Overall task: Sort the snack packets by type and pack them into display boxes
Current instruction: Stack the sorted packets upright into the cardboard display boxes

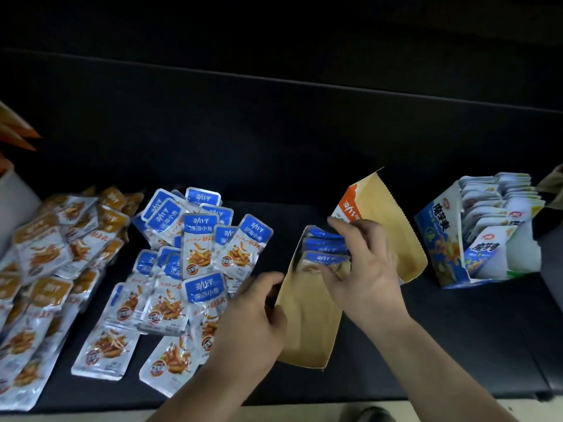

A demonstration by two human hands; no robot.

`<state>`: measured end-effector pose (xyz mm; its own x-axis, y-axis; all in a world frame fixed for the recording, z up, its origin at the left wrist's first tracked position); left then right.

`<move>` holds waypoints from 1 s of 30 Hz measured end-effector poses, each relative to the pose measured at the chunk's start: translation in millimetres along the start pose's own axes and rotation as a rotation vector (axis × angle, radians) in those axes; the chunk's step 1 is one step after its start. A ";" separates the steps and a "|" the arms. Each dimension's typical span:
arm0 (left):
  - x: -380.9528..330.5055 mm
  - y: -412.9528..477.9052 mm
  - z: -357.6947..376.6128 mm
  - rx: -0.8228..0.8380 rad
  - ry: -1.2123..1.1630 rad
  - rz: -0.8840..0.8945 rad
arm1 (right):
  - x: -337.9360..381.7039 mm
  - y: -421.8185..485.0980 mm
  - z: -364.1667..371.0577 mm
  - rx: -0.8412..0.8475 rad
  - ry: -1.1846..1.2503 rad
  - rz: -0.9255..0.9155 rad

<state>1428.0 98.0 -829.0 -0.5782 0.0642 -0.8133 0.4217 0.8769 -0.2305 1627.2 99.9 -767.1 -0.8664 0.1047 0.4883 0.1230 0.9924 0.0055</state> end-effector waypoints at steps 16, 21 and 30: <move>-78.2 40.3 -14.6 0.018 0.329 0.384 | -42.1 -19.2 30.5 -0.002 0.466 0.175; -75.7 46.8 -6.8 0.064 0.386 0.348 | -41.3 -20.1 24.4 -0.033 0.464 0.128; -35.2 53.5 -5.4 0.054 -0.120 0.111 | -38.5 -18.8 31.1 -0.004 0.558 0.175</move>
<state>1467.2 145.2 -809.8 -0.4400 0.0994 -0.8925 0.5168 0.8408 -0.1612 1643.2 79.3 -813.1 -0.4471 0.2157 0.8681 0.2443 0.9630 -0.1135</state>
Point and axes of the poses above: each hand's wrist, its own y-axis towards the middle knuckle, its own z-axis out of the palm, x = y × z, the point moved 10 cm from there along y, towards the middle knuckle, and after that the axes turned 14 degrees about x, right-handed, at the moved point
